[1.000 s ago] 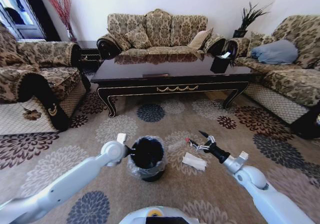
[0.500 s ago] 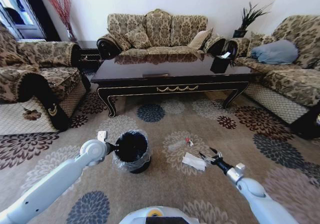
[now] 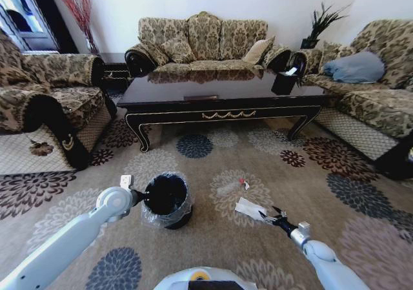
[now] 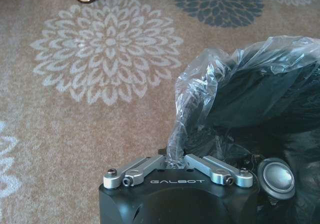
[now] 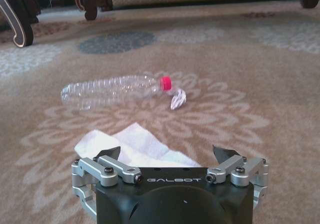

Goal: Move to the front of the table and pick up the trash from the floor, then place it into the trash bin.

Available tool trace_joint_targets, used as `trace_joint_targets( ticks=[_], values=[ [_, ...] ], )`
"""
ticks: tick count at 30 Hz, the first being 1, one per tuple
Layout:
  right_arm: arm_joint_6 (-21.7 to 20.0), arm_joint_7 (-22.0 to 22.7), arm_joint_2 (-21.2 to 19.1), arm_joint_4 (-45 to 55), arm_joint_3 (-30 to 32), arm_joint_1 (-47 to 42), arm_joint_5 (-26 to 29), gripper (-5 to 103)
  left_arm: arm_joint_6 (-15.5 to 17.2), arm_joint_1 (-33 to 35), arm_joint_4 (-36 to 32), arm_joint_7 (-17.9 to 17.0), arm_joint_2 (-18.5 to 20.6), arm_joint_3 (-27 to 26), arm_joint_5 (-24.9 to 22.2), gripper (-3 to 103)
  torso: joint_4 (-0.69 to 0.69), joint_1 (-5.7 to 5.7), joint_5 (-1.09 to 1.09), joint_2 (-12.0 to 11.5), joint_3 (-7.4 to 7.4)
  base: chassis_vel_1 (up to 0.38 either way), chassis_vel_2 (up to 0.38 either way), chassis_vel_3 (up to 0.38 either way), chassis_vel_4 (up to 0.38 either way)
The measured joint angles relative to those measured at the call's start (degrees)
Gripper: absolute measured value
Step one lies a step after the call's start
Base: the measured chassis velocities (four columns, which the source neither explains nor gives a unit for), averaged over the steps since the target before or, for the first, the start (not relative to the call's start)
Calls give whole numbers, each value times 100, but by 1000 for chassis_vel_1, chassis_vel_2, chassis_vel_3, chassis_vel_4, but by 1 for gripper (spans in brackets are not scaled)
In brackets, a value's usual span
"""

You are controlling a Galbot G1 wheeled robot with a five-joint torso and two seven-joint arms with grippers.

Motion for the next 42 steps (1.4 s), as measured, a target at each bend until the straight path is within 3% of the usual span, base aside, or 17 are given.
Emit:
trace_joint_targets(
  ticks=[18,22,24,27,28,31,32,37,39,41,42],
  values=[
    [132,-20,237,-705,-83,283,-553,102,0,-139,-155,-102,11,173,-85,0,0,0,0,0,0,0,0,0,0],
    [182,-60,303,-756,-84,309,-787,89,0,-138,-174,-108,12,184,-80,0,-1,0,0,0,0,0,0,0,0],
    [188,-73,325,-762,-87,316,-817,89,0,-137,-174,-109,12,184,-80,0,-1,0,0,0,0,0,0,0,0],
    [201,-95,347,-764,-104,311,-856,73,0,-139,-164,-109,8,186,-77,0,-1,0,0,0,0,0,0,0,0],
    [201,-95,347,-764,-104,311,-856,73,0,-139,-164,-109,8,186,-77,0,-1,0,0,0,0,0,0,0,0],
    [203,-95,349,-710,-102,277,-836,57,0,-139,-122,-108,-10,193,-63,0,-2,0,0,0,0,0,0,0,0],
    [203,-95,349,-710,-102,277,-836,57,0,-139,-122,-108,-10,193,-63,0,-2,0,0,0,0,0,0,0,0],
    [204,-95,292,-594,-80,208,-803,35,0,-183,-52,-98,-53,242,-47,0,-1,0,0,0,0,0,0,0,0],
    [204,-95,290,-590,-79,204,-803,35,0,-187,-50,-97,-55,245,-47,0,-1,0,0,0,0,0,0,0,0],
    [204,-95,281,-568,-74,183,-797,24,0,-198,-48,-96,-65,257,-45,0,-2,0,0,0,0,0,0,0,0],
    [204,-95,281,-568,-74,183,-797,24,0,-198,-48,-96,-65,257,-45,0,-2,0,0,0,0,0,0,0,0]
  ],
)
